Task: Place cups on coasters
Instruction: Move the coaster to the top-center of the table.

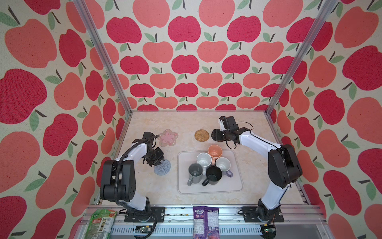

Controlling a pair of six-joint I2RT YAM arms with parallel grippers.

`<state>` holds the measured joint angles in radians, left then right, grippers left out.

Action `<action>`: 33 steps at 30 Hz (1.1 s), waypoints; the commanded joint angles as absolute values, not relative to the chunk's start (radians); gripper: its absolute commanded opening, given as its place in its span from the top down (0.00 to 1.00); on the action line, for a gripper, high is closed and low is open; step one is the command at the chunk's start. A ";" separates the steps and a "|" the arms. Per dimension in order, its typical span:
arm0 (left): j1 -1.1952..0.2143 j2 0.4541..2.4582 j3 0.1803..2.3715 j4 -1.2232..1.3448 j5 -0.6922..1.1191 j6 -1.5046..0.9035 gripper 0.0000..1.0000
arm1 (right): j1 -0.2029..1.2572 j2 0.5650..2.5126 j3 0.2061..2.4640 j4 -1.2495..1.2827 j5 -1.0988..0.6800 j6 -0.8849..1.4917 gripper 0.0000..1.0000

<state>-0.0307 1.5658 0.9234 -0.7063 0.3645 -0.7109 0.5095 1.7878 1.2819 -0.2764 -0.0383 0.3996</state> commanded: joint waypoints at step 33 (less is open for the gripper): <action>0.118 1.900 1.190 -0.797 0.024 -0.681 0.67 | 0.463 1.772 1.289 -0.305 -0.017 0.401 0.27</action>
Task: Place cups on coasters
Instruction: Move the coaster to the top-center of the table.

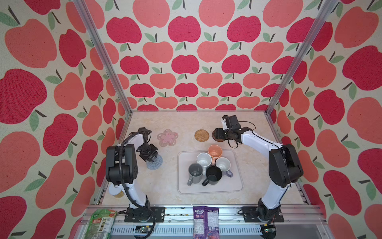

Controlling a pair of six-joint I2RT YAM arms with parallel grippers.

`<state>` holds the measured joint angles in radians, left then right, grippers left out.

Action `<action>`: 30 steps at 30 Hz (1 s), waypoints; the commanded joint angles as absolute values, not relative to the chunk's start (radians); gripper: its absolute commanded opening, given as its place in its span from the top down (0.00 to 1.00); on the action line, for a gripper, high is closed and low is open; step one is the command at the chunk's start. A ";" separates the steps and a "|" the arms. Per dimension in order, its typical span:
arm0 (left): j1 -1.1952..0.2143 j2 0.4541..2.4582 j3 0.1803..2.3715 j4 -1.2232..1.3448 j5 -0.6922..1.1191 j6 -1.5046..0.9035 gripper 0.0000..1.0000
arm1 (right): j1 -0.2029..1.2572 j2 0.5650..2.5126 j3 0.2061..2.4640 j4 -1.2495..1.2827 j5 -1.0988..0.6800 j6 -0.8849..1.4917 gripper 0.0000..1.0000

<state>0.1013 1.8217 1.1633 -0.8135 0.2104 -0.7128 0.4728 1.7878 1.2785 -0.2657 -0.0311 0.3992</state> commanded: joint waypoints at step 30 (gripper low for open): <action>0.160 2.391 1.890 -0.806 -0.063 -0.668 0.71 | 0.440 1.887 1.401 -0.355 -0.025 0.406 0.27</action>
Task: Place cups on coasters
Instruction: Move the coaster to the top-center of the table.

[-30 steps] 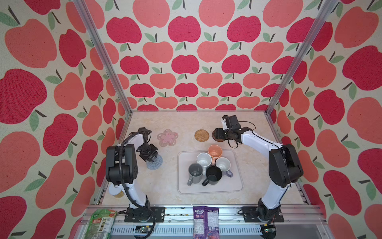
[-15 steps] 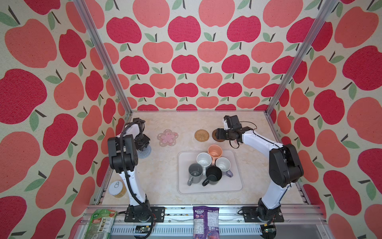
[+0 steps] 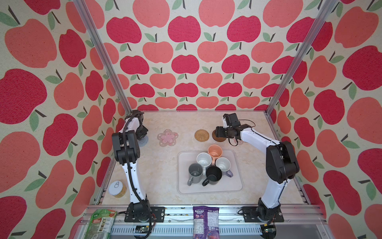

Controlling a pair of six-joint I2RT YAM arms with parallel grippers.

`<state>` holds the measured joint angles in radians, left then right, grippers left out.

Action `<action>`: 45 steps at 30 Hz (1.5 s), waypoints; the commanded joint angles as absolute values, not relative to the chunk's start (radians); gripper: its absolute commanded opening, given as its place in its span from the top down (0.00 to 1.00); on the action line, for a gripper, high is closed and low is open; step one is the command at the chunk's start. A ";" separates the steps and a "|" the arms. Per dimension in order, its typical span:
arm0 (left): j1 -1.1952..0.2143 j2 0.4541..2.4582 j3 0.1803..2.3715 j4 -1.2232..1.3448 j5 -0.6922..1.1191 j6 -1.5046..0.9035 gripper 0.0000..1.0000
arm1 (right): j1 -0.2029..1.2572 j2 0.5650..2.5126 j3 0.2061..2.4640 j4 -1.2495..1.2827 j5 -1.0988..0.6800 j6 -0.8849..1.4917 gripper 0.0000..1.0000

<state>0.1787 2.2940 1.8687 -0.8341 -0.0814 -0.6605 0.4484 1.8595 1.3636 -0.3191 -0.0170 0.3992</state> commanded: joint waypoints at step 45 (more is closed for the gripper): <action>-0.186 2.846 2.562 -0.617 0.431 -0.753 0.69 | 0.387 1.860 1.351 -0.324 -0.063 0.418 0.27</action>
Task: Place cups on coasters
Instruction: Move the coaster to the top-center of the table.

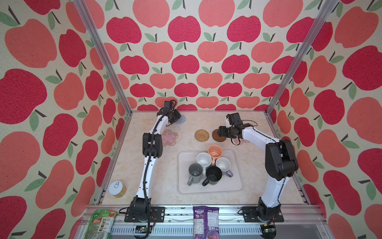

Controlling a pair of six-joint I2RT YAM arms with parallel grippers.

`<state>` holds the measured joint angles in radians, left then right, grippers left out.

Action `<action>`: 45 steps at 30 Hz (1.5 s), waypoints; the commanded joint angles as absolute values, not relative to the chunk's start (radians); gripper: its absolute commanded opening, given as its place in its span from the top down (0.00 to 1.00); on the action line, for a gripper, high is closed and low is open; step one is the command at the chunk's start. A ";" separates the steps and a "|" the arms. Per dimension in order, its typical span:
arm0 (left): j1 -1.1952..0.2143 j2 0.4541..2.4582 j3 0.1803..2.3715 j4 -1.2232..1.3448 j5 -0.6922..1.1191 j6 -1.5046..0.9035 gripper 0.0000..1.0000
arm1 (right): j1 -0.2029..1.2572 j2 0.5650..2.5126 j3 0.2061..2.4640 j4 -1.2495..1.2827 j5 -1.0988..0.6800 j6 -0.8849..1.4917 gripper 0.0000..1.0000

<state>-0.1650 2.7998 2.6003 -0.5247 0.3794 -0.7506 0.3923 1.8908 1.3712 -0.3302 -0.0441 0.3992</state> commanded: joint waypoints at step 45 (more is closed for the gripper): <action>-0.264 2.339 1.715 -0.508 0.494 -0.627 0.70 | 0.388 1.741 1.231 -0.284 -0.063 0.504 0.27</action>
<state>-0.2562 2.3165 1.7691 -0.4061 0.5152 -0.6559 0.3923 1.7813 1.2457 -0.2848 -0.0685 0.4831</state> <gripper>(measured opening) 0.303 0.726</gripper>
